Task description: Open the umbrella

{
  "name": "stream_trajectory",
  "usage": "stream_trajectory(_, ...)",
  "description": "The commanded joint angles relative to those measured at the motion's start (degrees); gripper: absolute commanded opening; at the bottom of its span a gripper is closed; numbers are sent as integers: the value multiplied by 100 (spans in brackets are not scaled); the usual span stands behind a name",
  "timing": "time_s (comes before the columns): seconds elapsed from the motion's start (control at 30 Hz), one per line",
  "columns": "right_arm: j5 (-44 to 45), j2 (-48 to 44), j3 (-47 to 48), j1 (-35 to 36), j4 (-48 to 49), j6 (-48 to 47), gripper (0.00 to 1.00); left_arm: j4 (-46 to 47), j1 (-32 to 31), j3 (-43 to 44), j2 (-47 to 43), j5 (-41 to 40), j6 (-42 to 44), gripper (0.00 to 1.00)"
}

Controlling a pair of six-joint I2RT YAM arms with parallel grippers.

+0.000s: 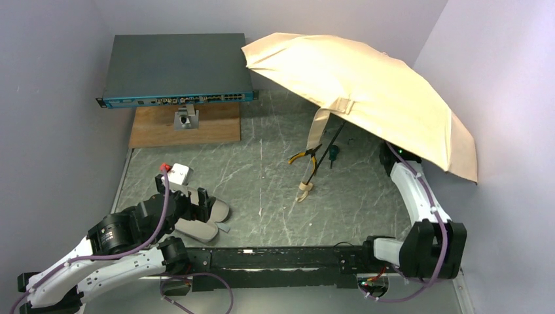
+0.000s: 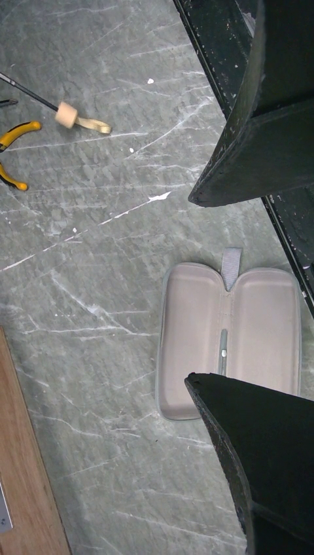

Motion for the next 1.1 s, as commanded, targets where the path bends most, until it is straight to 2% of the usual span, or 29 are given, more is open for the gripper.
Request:
stream_trajectory(0.0, 1075, -688, -92, 604, -199, -573, 100, 138, -19, 6, -60, -16, 60, 99)
stream_trajectory(0.17, 1506, -1076, -126, 974, -468, -666, 100, 205, -9, -33, -161, -17, 101, 100)
stream_trajectory(0.47, 1762, -1720, -430, 1049, -463, -1068, 100, 162, -8, -25, -155, -54, 55, 99)
stream_trajectory(1.07, 2280, -1961, -571, 1206, -444, -1484, 100, 81, -8, -16, -119, -134, -32, 99)
